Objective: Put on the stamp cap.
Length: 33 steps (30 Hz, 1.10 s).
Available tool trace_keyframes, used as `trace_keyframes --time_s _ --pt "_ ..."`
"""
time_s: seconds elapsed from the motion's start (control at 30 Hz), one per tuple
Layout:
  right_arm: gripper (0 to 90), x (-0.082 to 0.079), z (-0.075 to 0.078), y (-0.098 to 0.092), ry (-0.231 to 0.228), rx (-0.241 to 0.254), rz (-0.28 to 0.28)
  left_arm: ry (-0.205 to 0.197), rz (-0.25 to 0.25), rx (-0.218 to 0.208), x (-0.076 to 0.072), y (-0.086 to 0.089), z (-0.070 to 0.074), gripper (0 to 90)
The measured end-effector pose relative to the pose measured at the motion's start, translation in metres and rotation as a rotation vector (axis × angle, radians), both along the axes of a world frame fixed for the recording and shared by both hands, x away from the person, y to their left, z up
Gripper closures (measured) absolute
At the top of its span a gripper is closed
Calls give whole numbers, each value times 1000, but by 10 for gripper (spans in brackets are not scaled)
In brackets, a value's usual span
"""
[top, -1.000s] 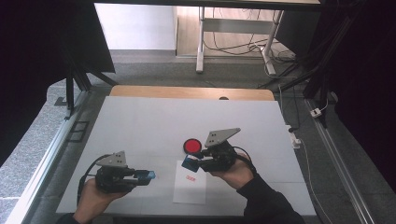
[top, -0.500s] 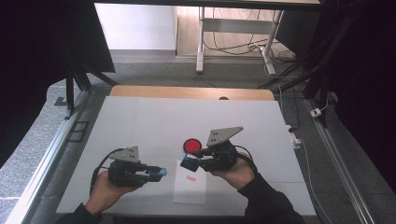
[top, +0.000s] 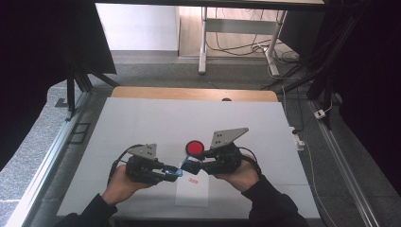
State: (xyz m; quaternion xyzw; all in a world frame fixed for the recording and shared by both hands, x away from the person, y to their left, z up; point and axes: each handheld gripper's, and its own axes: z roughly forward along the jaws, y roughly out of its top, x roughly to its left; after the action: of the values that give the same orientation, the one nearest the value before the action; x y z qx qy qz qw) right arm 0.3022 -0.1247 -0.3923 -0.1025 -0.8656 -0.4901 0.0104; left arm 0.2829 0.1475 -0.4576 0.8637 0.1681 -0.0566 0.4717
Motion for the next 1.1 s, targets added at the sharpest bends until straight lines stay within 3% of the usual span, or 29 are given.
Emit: trace_keyframes --time_s 0.27,0.53,0.83,1.1 --pt "711 -1 -1 3 14 14 33 -12 -81 -27 5 -10 -1 691" --pt "711 -5 -3 7 8 12 75 6 -156 -56 11 -18 -3 691" --pt "712 -6 -2 9 14 28 95 10 -201 -86 13 -20 -5 693" --pt "712 -6 -2 8 35 59 110 -4 -223 -152 12 -17 -3 694"
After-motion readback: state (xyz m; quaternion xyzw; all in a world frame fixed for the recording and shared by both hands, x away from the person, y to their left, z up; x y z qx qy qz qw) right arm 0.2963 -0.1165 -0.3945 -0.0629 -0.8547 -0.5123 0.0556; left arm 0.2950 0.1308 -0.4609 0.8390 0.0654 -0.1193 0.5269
